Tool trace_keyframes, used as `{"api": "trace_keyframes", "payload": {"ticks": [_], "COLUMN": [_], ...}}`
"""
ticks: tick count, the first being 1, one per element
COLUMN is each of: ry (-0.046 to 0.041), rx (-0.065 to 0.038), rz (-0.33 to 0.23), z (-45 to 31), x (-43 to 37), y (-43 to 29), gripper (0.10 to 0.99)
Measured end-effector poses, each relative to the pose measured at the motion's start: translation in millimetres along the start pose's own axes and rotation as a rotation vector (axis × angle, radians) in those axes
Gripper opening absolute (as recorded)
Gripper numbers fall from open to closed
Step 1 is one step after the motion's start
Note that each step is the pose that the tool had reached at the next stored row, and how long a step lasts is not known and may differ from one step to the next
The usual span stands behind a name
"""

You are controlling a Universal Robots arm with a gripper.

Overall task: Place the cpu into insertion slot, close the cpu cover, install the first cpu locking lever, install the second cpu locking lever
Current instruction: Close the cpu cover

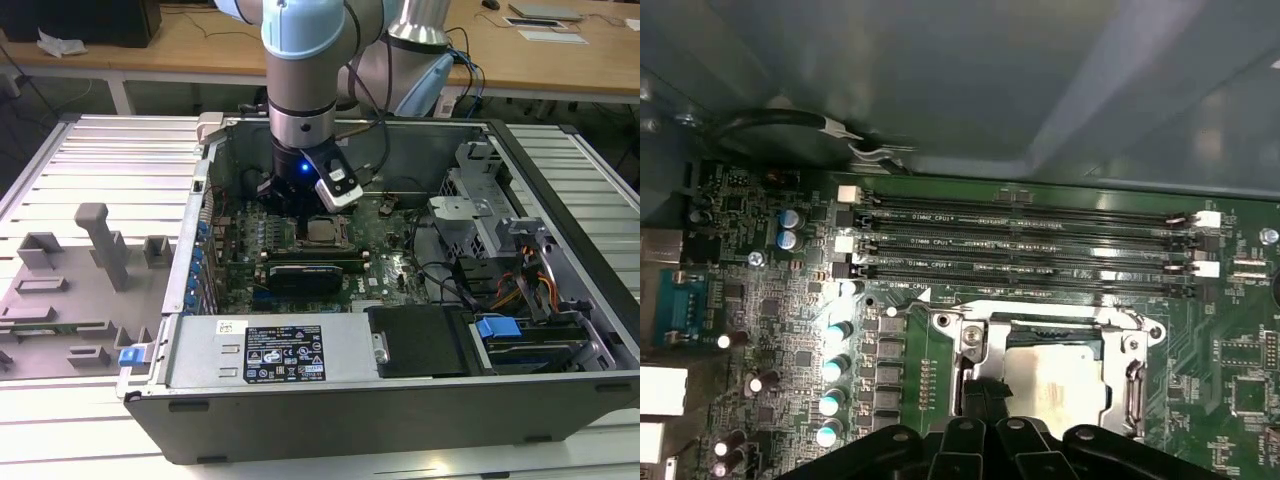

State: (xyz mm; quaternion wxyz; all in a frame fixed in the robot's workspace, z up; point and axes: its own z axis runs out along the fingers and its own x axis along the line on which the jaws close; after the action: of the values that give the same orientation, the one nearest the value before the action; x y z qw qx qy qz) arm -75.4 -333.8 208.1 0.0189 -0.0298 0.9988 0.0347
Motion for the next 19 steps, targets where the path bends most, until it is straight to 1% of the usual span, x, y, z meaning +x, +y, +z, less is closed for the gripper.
{"api": "trace_keyframes", "payload": {"ticks": [5,10,12,16,19], "ry": [0.0000,0.0003,0.0007,0.0009,0.0010], "rx": [0.000,0.000,0.000,-0.001,-0.001], "rz": [0.000,-0.005,-0.008,-0.013,-0.014], "z": [1.2,1.6,1.7,1.9,1.9], "x": [0.1,-2.3,-3.8,-9.7,-10.3], "y": [0.0,-0.2,-0.3,-0.7,-0.7], "gripper": [0.106,0.106,0.106,0.106,0.106]}}
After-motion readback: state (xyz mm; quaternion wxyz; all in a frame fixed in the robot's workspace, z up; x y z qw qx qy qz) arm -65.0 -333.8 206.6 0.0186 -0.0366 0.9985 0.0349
